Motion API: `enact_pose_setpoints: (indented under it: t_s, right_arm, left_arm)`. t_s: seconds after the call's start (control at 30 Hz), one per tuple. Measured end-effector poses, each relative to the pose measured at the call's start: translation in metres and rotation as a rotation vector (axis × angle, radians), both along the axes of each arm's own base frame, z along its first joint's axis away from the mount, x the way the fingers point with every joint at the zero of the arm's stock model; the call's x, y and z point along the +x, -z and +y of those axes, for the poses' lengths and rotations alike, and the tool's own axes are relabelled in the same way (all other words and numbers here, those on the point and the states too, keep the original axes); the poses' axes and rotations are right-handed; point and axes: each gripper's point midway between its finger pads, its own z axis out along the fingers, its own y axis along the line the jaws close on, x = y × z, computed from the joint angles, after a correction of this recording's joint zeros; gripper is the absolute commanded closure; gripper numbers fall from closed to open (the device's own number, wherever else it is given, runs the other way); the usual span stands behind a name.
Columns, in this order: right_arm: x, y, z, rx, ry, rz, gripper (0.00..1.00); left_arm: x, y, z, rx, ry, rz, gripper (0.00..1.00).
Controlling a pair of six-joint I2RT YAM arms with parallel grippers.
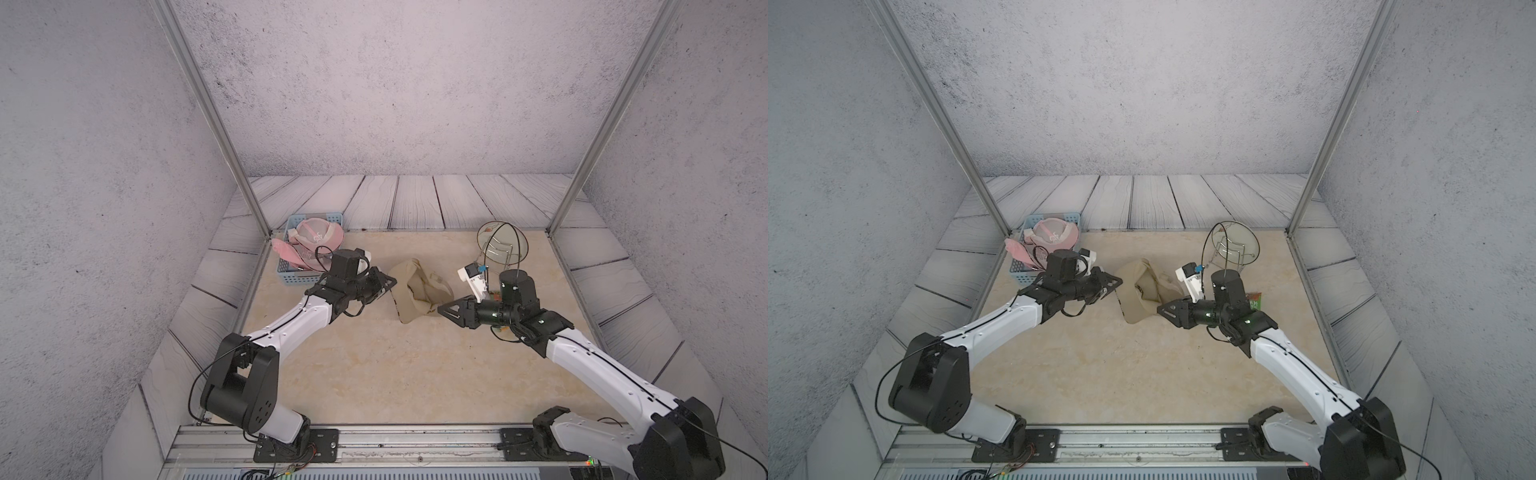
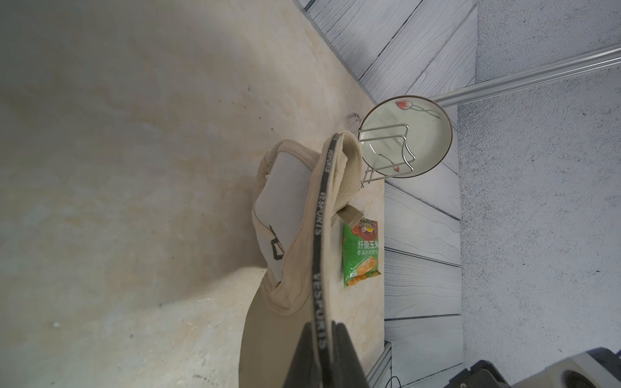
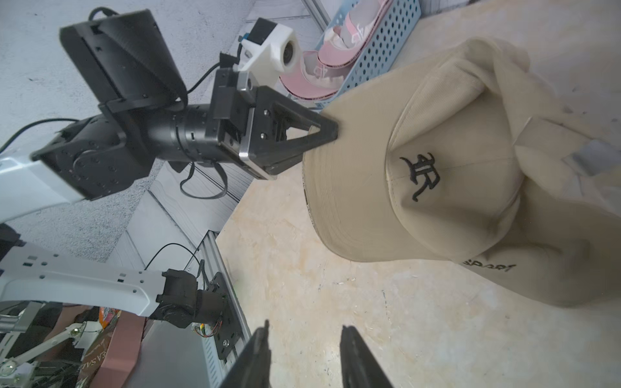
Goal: Turn the baseball cap inside out
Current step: Turn over the baseball cap.
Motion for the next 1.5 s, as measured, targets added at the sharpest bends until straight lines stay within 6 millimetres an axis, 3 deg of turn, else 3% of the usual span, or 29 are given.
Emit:
enact_pose_setpoints:
  t_s: [0.2,0.53,0.77,1.1,1.33,1.5]
  right_arm:
    - [0.010,0.044,0.011,-0.113,0.019,0.083,0.70]
    - [0.061,0.095,0.019,-0.295,0.108,0.131,0.71]
    - [0.094,0.128,0.018,-0.422,0.174,0.130,0.68]
    - [0.112,0.158,0.004,-0.608,0.241,0.121,0.57]
    - [0.113,0.179,0.002,-0.694,0.243,0.138,0.48]
    - [0.112,0.184,0.006,-0.729,0.242,0.129,0.43]
  left_arm:
    - [-0.017,0.002,0.000,-0.040,0.031,0.006,1.00]
    - [-0.040,0.036,0.005,-0.010,0.071,0.065,1.00]
    - [-0.041,0.040,0.008,0.019,0.079,0.050,1.00]
    - [-0.040,0.052,0.010,0.059,0.081,0.056,1.00]
    - [-0.041,0.060,0.011,0.075,0.089,0.067,1.00]
    - [-0.041,0.061,0.012,0.083,0.090,0.066,1.00]
